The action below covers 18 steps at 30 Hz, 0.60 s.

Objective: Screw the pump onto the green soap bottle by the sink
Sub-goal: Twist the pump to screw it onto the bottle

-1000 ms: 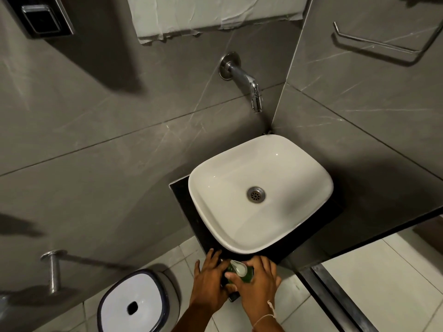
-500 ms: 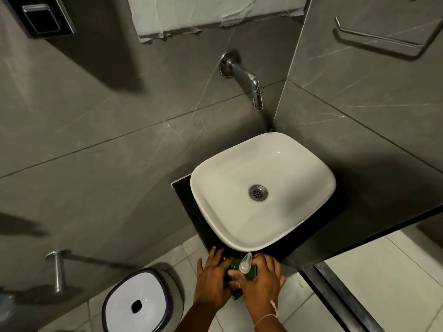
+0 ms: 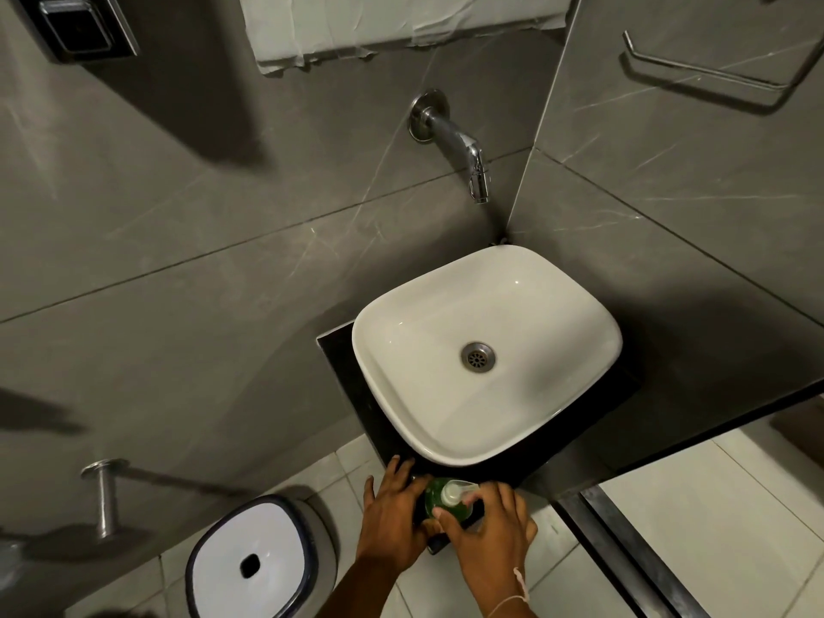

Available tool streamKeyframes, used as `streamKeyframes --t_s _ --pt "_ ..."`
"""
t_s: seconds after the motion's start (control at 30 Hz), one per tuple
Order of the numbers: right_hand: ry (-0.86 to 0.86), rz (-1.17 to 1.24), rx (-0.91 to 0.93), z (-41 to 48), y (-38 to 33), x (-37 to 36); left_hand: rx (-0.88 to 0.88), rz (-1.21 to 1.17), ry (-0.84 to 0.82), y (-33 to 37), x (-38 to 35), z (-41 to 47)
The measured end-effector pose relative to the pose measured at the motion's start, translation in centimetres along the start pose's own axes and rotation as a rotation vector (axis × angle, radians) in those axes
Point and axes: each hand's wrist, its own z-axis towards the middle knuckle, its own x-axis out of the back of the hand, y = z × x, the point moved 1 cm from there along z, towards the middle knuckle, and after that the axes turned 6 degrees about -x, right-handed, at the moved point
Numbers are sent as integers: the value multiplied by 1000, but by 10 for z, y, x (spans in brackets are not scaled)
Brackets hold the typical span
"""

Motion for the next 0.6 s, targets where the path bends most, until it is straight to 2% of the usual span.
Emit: streamKeyframes --t_s 0.07,0.2,0.33,0.5,0.6 --pt "1 5 -2 2 2 3 4 -11 -5 0 0 0" --pt "-75 80 129 6 -2 4 8 -20 -13 0 2 2" --pt "-65 167 63 13 -3 6 -5 15 -28 0 3 3" --pt "-19 124 33 10 0 2 -11 26 -28 2 4 2" --pt "-47 107 73 9 1 0 -14 32 -26 1 5 2"
